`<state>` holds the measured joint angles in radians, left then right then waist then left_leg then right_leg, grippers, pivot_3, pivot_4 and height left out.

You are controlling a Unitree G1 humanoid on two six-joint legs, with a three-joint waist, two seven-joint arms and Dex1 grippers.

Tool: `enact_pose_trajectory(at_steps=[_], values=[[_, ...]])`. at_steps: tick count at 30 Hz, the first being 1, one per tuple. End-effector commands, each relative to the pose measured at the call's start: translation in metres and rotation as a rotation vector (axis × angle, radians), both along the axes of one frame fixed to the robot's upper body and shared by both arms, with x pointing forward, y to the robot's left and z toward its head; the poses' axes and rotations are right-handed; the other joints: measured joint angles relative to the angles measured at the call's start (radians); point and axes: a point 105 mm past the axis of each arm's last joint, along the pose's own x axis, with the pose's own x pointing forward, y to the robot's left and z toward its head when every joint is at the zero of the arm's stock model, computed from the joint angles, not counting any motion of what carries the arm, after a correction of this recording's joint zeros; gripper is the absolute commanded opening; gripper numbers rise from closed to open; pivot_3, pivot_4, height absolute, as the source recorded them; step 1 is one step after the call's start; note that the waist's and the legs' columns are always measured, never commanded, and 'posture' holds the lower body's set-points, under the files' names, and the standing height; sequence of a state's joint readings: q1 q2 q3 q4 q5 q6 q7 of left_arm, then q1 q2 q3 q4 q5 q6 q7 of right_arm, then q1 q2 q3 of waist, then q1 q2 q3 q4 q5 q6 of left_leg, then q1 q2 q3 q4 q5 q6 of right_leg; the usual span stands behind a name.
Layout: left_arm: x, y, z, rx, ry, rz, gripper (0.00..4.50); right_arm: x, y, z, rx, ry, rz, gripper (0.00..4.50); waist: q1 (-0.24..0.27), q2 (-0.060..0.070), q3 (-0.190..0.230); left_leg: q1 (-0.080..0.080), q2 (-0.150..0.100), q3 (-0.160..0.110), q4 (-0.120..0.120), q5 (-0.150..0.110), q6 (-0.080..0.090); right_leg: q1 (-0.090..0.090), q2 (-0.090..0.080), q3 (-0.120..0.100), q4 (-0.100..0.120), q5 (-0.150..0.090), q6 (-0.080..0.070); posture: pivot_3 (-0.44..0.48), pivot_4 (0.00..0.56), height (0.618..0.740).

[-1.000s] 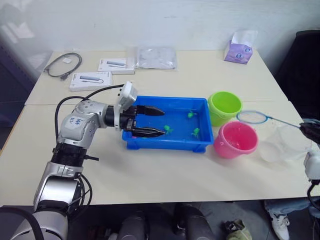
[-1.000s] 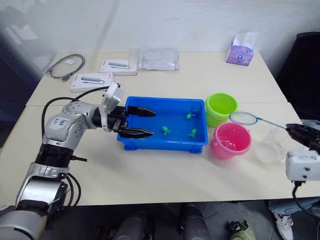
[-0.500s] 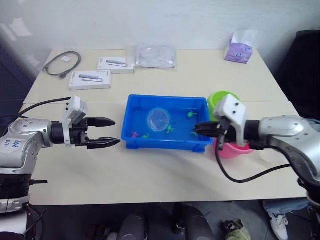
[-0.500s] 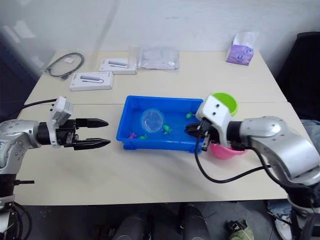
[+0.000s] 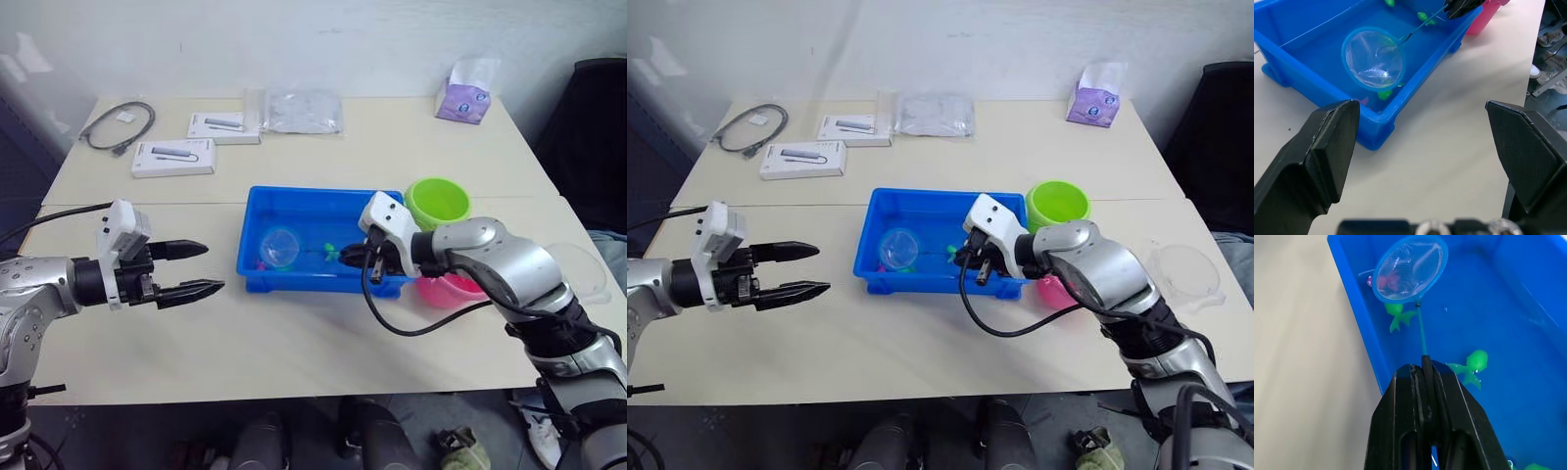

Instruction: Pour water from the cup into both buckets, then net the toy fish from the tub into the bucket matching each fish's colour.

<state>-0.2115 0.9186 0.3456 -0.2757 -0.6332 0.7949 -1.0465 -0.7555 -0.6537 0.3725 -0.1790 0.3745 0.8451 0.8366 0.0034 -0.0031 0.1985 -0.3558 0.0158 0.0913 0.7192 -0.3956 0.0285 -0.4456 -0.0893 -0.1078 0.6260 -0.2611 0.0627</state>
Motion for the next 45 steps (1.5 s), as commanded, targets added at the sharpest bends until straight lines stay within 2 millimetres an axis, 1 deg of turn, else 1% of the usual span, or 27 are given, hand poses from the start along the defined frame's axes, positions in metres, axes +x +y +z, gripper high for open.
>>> enact_pose_trajectory(at_steps=[1, 4, 6, 8, 10, 13, 16, 20, 23, 28, 31, 37, 41, 45], values=[[-0.004, -0.002, 0.010, 0.011, -0.047, -0.015, 4.43, 0.000, 0.003, 0.002, -0.023, -0.057, 0.037, 0.00, -0.005, 0.000, 0.000, 0.000, 0.000, 0.000, 0.000, 0.000, 0.000, 0.000, 0.000, 0.000, 0.000, 0.000, 0.000, 0.000, 0.150, 0.740], [-0.004, -0.002, 0.009, 0.014, -0.049, -0.020, 4.43, 0.002, 0.000, -0.005, -0.072, -0.112, 0.048, 0.00, -0.008, 0.000, 0.000, 0.000, 0.000, 0.000, 0.000, 0.000, 0.000, 0.000, 0.000, 0.000, 0.000, 0.000, 0.000, 0.000, 0.150, 0.740], [-0.003, -0.002, 0.010, 0.018, -0.057, -0.024, 4.43, 0.009, -0.007, -0.006, -0.110, -0.171, 0.024, 0.00, -0.008, 0.000, 0.000, 0.000, 0.000, 0.000, -0.001, 0.000, -0.001, 0.000, 0.001, 0.000, 0.000, 0.000, 0.000, 0.000, 0.150, 0.740], [-0.001, -0.001, 0.012, 0.019, -0.064, -0.023, 4.43, 0.019, -0.016, -0.003, -0.133, -0.231, -0.012, 0.00, -0.008, 0.000, 0.000, 0.000, 0.000, 0.001, -0.001, 0.000, -0.001, 0.000, 0.001, 0.000, 0.000, 0.000, 0.000, 0.000, 0.150, 0.740], [0.001, 0.000, 0.013, 0.019, -0.068, -0.022, 4.43, 0.027, -0.019, 0.004, -0.130, -0.271, -0.037, 0.00, -0.007, 0.000, 0.000, 0.000, 0.000, 0.001, 0.000, 0.000, -0.001, 0.000, 0.001, 0.000, 0.000, 0.000, 0.000, 0.000, 0.150, 0.740], [0.002, 0.000, 0.012, 0.020, -0.069, -0.023, 4.43, 0.033, -0.016, 0.014, -0.105, -0.319, -0.050, 0.00, -0.009, 0.000, 0.000, 0.001, 0.000, 0.001, -0.001, 0.000, -0.001, 0.000, 0.001, 0.001, 0.000, 0.000, 0.000, 0.000, 0.150, 0.740], [0.002, 0.000, 0.010, 0.022, -0.064, -0.031, 4.43, 0.028, -0.005, 0.021, -0.053, -0.310, -0.027, 0.00, -0.010, 0.000, 0.000, 0.001, 0.001, 0.001, -0.001, 0.000, -0.001, 0.000, 0.002, 0.001, 0.000, 0.000, 0.000, 0.000, 0.150, 0.740], [0.001, -0.001, 0.009, 0.028, -0.059, -0.042, 4.43, 0.018, 0.005, 0.020, -0.025, -0.289, 0.006, 0.00, -0.011, 0.000, 0.000, 0.001, 0.002, 0.001, -0.001, 0.000, -0.002, 0.000, 0.003, 0.001, 0.000, 0.000, 0.000, 0.000, 0.150, 0.740], [-0.001, -0.002, 0.007, 0.031, -0.043, -0.057, 4.43, 0.012, 0.010, 0.012, -0.035, -0.261, 0.028, 0.00, -0.009, 0.000, 0.000, 0.001, 0.002, 0.001, -0.001, 0.000, -0.002, 0.000, 0.003, 0.001, 0.000, 0.000, 0.000, 0.000, 0.150, 0.740], [-0.005, -0.001, 0.001, 0.052, -0.018, -0.079, 4.43, 0.012, 0.009, -0.003, -0.096, -0.262, 0.043, 0.00, -0.009, 0.000, 0.000, 0.001, 0.001, 0.001, -0.001, 0.000, -0.002, 0.000, 0.002, 0.001, 0.000, 0.000, 0.000, 0.000, 0.150, 0.740], [-0.007, 0.000, -0.002, 0.059, -0.014, -0.078, 4.43, 0.007, 0.011, -0.016, -0.119, -0.230, 0.074, 0.00, -0.011, 0.000, 0.000, 0.001, 0.002, 0.001, -0.001, 0.000, -0.002, 0.000, 0.002, 0.001, 0.000, 0.000, 0.000, 0.000, 0.150, 0.740], [-0.009, 0.007, -0.003, 0.065, -0.017, -0.052, 4.43, -0.002, 0.021, -0.029, -0.120, -0.194, 0.121, 0.00, -0.011, 0.000, 0.000, 0.001, 0.002, 0.002, -0.002, 0.000, -0.002, 0.000, 0.003, 0.002, 0.000, 0.000, -0.001, 0.000, 0.150, 0.740], [-0.008, 0.009, -0.001, 0.065, -0.021, -0.045, 4.43, -0.007, 0.030, -0.027, -0.075, -0.139, 0.139, 0.00, -0.012, 0.000, 0.000, 0.002, 0.002, 0.001, -0.002, 0.000, -0.002, 0.000, 0.003, 0.002, 0.000, 0.000, -0.001, 0.000, 0.150, 0.740], [-0.005, 0.010, 0.001, 0.060, -0.032, -0.042, 4.43, -0.006, 0.032, -0.021, -0.088, -0.129, 0.163, 0.00, -0.012, 0.000, 0.000, 0.002, 0.002, 0.001, -0.002, 0.000, -0.002, 0.000, 0.003, 0.002, 0.000, -0.001, -0.001, 0.000, 0.150, 0.740]])
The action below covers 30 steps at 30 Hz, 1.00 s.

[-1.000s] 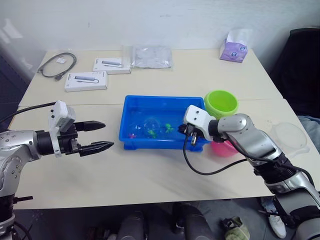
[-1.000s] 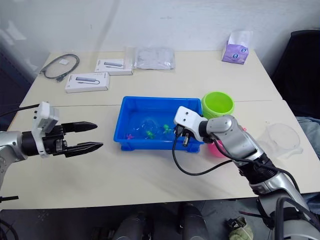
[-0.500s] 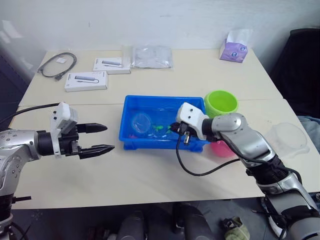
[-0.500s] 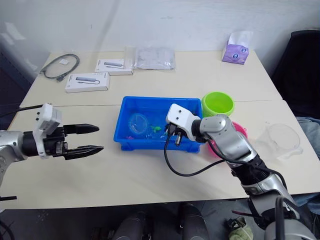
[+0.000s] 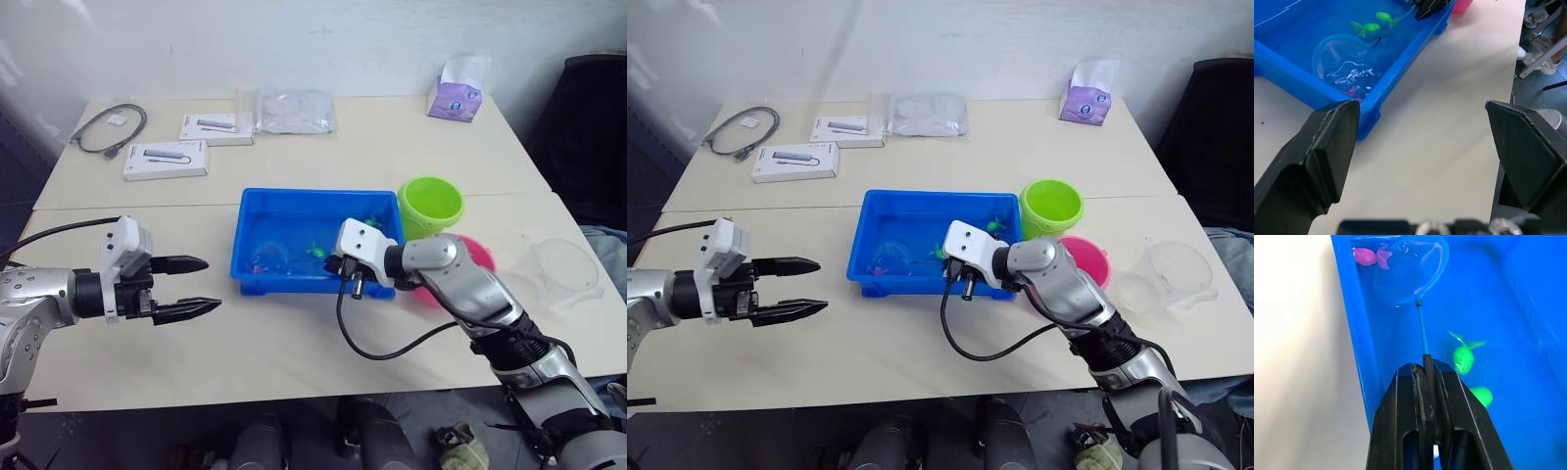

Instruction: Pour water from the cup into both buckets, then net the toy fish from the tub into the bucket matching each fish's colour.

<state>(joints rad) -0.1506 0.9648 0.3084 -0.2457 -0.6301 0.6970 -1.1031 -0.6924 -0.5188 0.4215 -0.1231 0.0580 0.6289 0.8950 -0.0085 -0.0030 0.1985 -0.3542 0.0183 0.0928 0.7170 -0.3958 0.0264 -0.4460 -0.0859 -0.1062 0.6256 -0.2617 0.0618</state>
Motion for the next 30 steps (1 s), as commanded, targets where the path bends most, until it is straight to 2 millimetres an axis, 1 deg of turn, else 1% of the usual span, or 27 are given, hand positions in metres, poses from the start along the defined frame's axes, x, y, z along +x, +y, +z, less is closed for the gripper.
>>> enact_pose_trajectory(at_steps=[1, 4, 7, 10, 13, 16, 22, 26, 30], values=[[0.003, 0.006, 0.014, 0.015, -0.061, 0.014, 4.43, -0.010, 0.012, 0.004, -0.014, 0.045, 0.096, 0.00, -0.001, 0.000, 0.000, 0.000, 0.000, 0.000, 0.000, 0.000, 0.000, 0.000, 0.000, 0.000, 0.000, 0.000, 0.000, 0.000, 0.150, 0.740], [0.004, 0.007, 0.014, 0.015, -0.065, 0.018, 4.43, 0.002, 0.013, 0.009, -0.072, -0.016, 0.114, 0.00, -0.007, 0.000, 0.000, 0.000, 0.000, 0.000, 0.000, 0.000, 0.000, 0.000, 0.000, 0.000, 0.000, 0.000, 0.000, 0.000, 0.150, 0.740], [0.005, 0.008, 0.014, 0.016, -0.068, 0.019, 4.43, 0.019, 0.013, 0.011, -0.141, -0.102, 0.121, 0.00, -0.014, 0.000, 0.000, 0.000, 0.000, 0.000, 0.000, 0.000, 0.000, 0.000, 0.000, 0.000, 0.000, 0.000, 0.000, 0.000, 0.150, 0.740], [0.004, 0.008, 0.014, 0.016, -0.071, 0.019, 4.43, 0.023, 0.014, 0.008, -0.159, -0.083, 0.139, 0.00, -0.020, 0.000, 0.000, 0.000, -0.001, 0.000, 0.000, 0.000, 0.000, 0.000, 0.000, 0.000, 0.000, 0.000, 0.000, 0.000, 0.150, 0.740], [0.003, 0.008, 0.014, 0.017, -0.074, 0.023, 4.43, 0.018, 0.019, 0.006, -0.157, -0.018, 0.177, 0.00, -0.021, 0.000, 0.000, 0.000, 0.000, 0.000, -0.001, 0.000, 0.000, 0.000, 0.000, -0.001, 0.000, 0.000, 0.000, 0.000, 0.150, 0.740], [0.003, 0.009, 0.014, 0.018, -0.076, 0.027, 4.43, 0.010, 0.023, 0.010, -0.109, 0.077, 0.186, 0.00, -0.021, 0.000, 0.000, 0.000, 0.000, 0.000, -0.001, 0.000, 0.000, 0.000, 0.000, 0.000, 0.000, 0.000, 0.000, 0.000, 0.150, 0.740], [0.003, 0.009, 0.014, 0.016, -0.078, 0.031, 4.43, 0.005, 0.027, 0.020, 0.003, 0.252, 0.116, 0.00, -0.020, 0.000, 0.000, 0.000, 0.000, -0.001, -0.001, 0.000, 0.000, 0.000, -0.001, -0.001, 0.000, 0.000, 0.000, 0.000, 0.150, 0.740], [0.003, 0.010, 0.015, 0.013, -0.078, 0.030, 4.43, 0.004, 0.025, 0.025, 0.073, 0.371, 0.046, 0.00, -0.021, 0.000, 0.000, 0.000, 0.000, -0.001, -0.001, 0.000, 0.000, 0.000, -0.001, -0.001, 0.000, 0.000, 0.000, 0.000, 0.150, 0.740], [0.006, 0.009, 0.016, 0.005, -0.075, 0.018, 4.43, 0.009, 0.016, 0.031, 0.132, 0.464, -0.037, 0.00, -0.021, 0.000, 0.000, 0.000, 0.000, -0.001, -0.001, 0.000, 0.000, -0.001, -0.001, -0.001, 0.000, 0.000, 0.000, 0.000, 0.150, 0.740]])
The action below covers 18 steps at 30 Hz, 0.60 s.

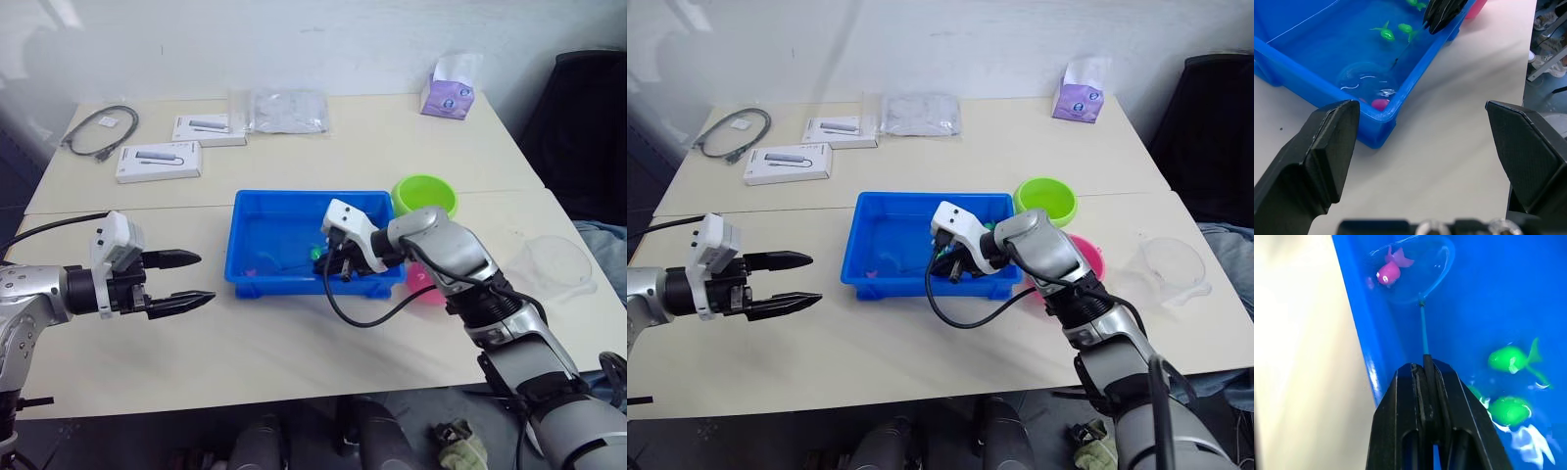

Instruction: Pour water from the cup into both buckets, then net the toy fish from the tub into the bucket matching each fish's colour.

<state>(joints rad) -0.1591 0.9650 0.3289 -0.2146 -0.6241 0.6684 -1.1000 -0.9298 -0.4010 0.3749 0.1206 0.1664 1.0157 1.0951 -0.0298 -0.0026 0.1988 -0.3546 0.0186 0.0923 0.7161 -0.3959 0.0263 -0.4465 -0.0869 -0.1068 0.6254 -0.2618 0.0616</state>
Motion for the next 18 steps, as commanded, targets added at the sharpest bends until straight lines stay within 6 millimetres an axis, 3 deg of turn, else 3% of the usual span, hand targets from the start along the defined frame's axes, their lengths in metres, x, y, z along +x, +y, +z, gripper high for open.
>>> enact_pose_trajectory(at_steps=[1, 11, 18], values=[[0.003, 0.001, 0.012, 0.009, -0.040, -0.014, 4.43, 0.002, -0.001, 0.021, 0.071, 0.033, -0.038, 0.00, 0.001, 0.000, 0.000, 0.000, 0.000, 0.000, 0.000, 0.000, 0.000, 0.000, 0.000, 0.000, 0.000, 0.000, 0.000, 0.000, 0.150, 0.740], [0.010, -0.011, 0.023, -0.028, -0.054, -0.080, 4.43, 0.000, -0.032, 0.028, 0.116, 0.095, -0.165, 0.00, 0.002, 0.000, 0.000, -0.001, -0.001, 0.000, 0.000, 0.000, 0.000, 0.000, 0.000, -0.001, 0.000, 0.000, 0.000, 0.000, 0.150, 0.740], [0.017, -0.044, 0.028, -0.068, -0.079, -0.212, 4.43, -0.025, -0.072, 0.057, 0.259, 0.071, -0.269, 0.00, 0.011, 0.000, 0.000, -0.001, -0.002, -0.001, 0.000, 0.000, 0.000, 0.000, -0.001, -0.001, 0.000, 0.000, 0.000, 0.000, 0.150, 0.740]])
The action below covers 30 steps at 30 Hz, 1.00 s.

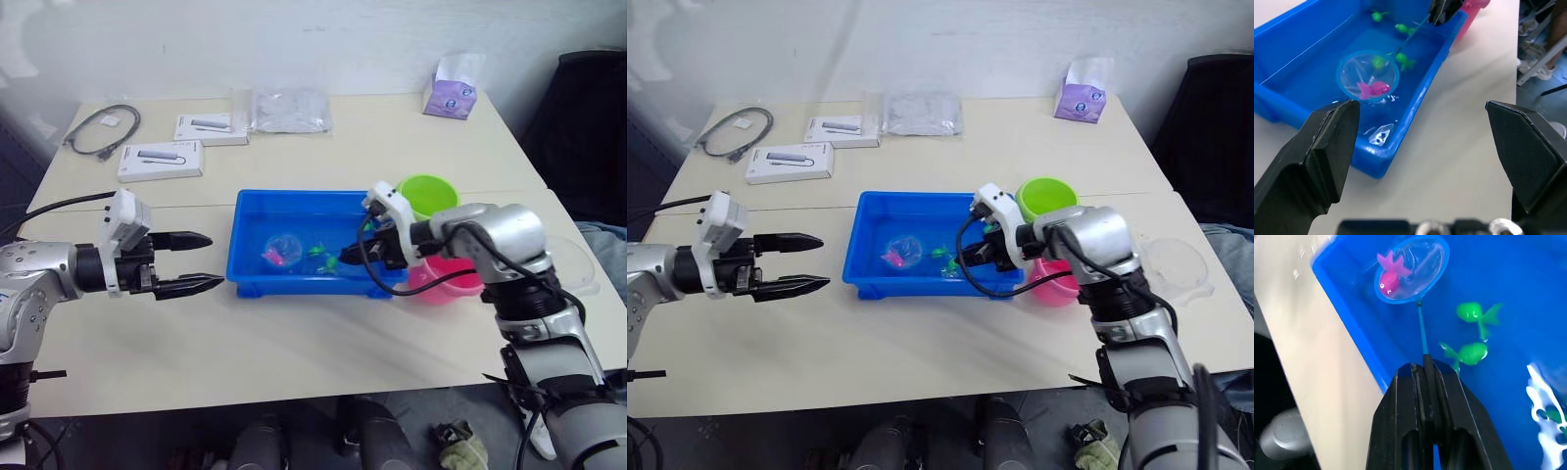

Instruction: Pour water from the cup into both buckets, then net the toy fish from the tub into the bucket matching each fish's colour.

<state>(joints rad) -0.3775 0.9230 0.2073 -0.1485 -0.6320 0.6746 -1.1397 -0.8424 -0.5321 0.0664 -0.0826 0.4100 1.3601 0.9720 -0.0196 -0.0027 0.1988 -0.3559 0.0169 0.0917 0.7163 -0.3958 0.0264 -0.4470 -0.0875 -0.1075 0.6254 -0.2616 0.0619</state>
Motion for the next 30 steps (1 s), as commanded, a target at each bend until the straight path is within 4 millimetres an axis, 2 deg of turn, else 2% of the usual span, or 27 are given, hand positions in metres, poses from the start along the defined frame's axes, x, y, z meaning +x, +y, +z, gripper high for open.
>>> enact_pose_trajectory(at_steps=[1, 6, 8, 10, 11, 12, 15, 18, 22, 26, 30], values=[[0.000, -0.022, 0.007, -0.023, -0.030, -0.107, 4.43, -0.018, -0.022, 0.026, 0.058, -0.087, -0.053, 0.00, 0.004, 0.000, 0.000, 0.000, 0.000, 0.001, 0.000, 0.000, 0.000, 0.000, 0.000, 0.000, 0.000, 0.000, 0.000, 0.000, 0.150, 0.740], [0.005, -0.052, 0.009, -0.046, -0.042, -0.226, 4.43, -0.040, -0.062, 0.039, 0.081, -0.142, -0.219, 0.00, 0.018, 0.000, 0.000, 0.000, 0.000, 0.001, 0.000, 0.000, 0.000, 0.000, 0.001, 0.001, 0.001, 0.000, 0.000, 0.000, 0.150, 0.740], [0.006, -0.055, 0.009, -0.046, -0.043, -0.240, 4.43, -0.043, -0.067, 0.041, 0.081, -0.155, -0.241, 0.00, 0.019, 0.000, 0.000, 0.000, 0.000, 0.001, 0.000, 0.000, 0.000, 0.000, 0.005, 0.002, 0.001, 0.000, 0.000, 0.000, 0.150, 0.740], [0.010, -0.072, 0.012, -0.078, -0.045, -0.307, 4.43, -0.061, -0.105, 0.042, 0.065, -0.207, -0.376, 0.00, 0.022, 0.000, 0.000, 0.002, 0.000, 0.002, 0.000, 0.000, 0.000, 0.000, 0.006, 0.003, 0.001, 0.000, 0.000, 0.000, 0.150, 0.740], [0.011, -0.079, 0.013, -0.087, -0.045, -0.336, 4.43, -0.071, -0.119, 0.042, 0.044, -0.229, -0.433, 0.00, 0.044, 0.000, 0.000, 0.001, 0.000, 0.001, 0.000, 0.000, 0.000, 0.000, 0.006, 0.002, 0.000, 0.000, 0.000, 0.000, 0.150, 0.740], [0.012, -0.083, 0.014, -0.092, -0.046, -0.354, 4.43, -0.077, -0.128, 0.043, 0.028, -0.242, -0.466, 0.00, 0.045, 0.000, 0.000, 0.000, -0.001, 0.000, 0.000, 0.000, 0.000, 0.000, 0.007, 0.001, -0.001, 0.000, 0.000, 0.000, 0.150, 0.740], [0.014, -0.084, 0.013, -0.092, -0.046, -0.365, 4.43, -0.083, -0.132, 0.042, 0.021, -0.245, -0.482, 0.00, 0.038, 0.000, 0.000, 0.001, -0.002, 0.003, 0.001, 0.001, 0.001, 0.000, 0.007, 0.004, 0.000, 0.001, 0.002, 0.000, 0.150, 0.740], [0.019, -0.103, 0.014, -0.109, -0.043, -0.450, 4.43, -0.113, -0.166, 0.038, -0.111, -0.276, -0.648, 0.00, 0.045, 0.001, 0.000, 0.003, -0.001, 0.003, 0.000, 0.001, 0.001, 0.002, 0.008, 0.005, 0.000, 0.001, 0.003, 0.000, 0.150, 0.740], [0.025, -0.112, 0.014, -0.112, -0.049, -0.495, 4.43, -0.132, -0.180, 0.034, -0.303, -0.333, -0.702, 0.00, 0.048, 0.001, -0.001, 0.002, -0.002, 0.002, 0.000, 0.001, 0.001, 0.002, 0.008, 0.005, 0.000, 0.001, 0.003, 0.000, 0.150, 0.740], [0.031, -0.117, 0.014, -0.113, -0.054, -0.517, 4.43, -0.135, -0.187, 0.035, -0.538, -0.479, -0.670, 0.00, 0.042, 0.001, -0.001, 0.003, -0.002, 0.003, 0.000, 0.002, 0.001, 0.003, 0.008, 0.006, 0.000, 0.002, 0.003, 0.000, 0.150, 0.740], [0.033, -0.120, 0.014, -0.115, -0.058, -0.531, 4.43, -0.134, -0.191, 0.037, -0.809, -0.691, -0.535, 0.00, 0.044, 0.001, -0.001, 0.004, -0.002, 0.003, 0.000, 0.002, 0.001, 0.003, 0.009, 0.006, 0.000, 0.002, 0.003, 0.000, 0.150, 0.740]])
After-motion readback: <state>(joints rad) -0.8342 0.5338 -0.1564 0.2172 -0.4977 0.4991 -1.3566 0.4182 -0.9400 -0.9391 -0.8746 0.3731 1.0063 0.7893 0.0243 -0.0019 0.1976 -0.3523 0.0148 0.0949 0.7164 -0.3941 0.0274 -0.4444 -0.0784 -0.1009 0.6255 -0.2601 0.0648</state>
